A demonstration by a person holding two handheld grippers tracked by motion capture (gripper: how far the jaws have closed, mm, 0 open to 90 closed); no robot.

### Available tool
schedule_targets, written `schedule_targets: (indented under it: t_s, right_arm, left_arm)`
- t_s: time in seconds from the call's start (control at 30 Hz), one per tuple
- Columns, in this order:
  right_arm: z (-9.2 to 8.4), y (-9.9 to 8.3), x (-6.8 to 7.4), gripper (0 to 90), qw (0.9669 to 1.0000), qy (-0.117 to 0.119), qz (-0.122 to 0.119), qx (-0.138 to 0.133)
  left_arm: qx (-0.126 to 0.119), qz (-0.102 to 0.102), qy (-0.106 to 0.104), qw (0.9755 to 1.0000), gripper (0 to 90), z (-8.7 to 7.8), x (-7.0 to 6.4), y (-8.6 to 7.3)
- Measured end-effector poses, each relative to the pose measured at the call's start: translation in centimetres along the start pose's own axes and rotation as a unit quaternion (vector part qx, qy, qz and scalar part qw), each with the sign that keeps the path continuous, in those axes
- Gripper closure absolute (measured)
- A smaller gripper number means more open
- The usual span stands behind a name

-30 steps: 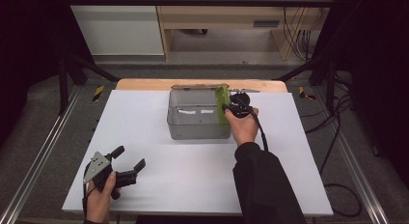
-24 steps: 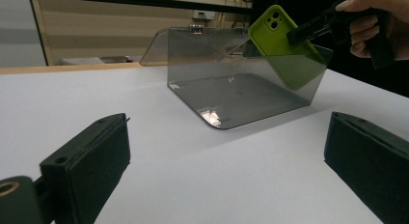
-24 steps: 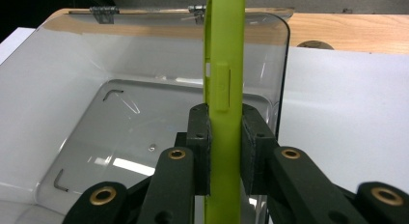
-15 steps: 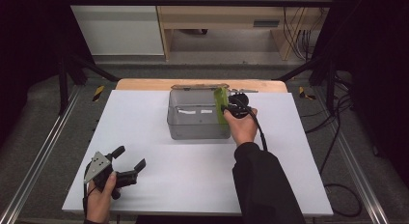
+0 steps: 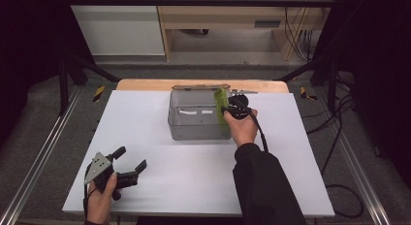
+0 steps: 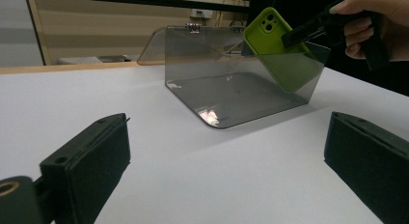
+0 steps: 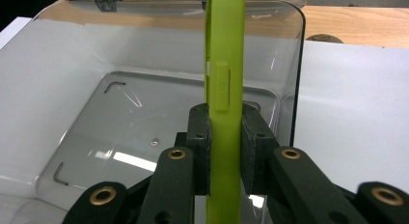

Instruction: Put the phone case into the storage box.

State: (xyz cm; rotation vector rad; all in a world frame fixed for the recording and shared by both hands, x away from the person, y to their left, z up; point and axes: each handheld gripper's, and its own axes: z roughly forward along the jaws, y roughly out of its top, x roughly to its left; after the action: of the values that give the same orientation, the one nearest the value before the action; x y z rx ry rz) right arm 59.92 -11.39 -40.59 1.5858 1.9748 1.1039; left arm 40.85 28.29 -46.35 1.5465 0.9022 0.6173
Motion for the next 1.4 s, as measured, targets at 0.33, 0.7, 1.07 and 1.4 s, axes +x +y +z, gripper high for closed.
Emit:
schedule_targets:
  t_s: [0.33,0.7,1.07,1.4]
  right_arm:
    - [0.02,0.01,0.01,76.9,1.0000,-0.001,0.000,0.001]
    - [0.07,0.01,-0.06,76.8,1.0000,-0.004,-0.001,0.004]
    - [0.11,0.03,-0.20,76.8,1.0000,-0.005,0.003,0.007]
    - [0.26,0.03,-0.33,76.7,0.9999,-0.007,0.008,0.012]
  left_arm:
    - [0.001,0.000,0.000,1.0000,2.3,0.00,0.00,-0.01]
    - [0.002,0.000,-0.002,1.0000,2.3,0.05,-0.03,-0.02]
    - [0.000,-0.002,-0.002,1.0000,2.3,0.08,-0.05,-0.03]
    - [0.001,-0.002,-0.002,1.0000,2.3,0.07,-0.04,-0.02]
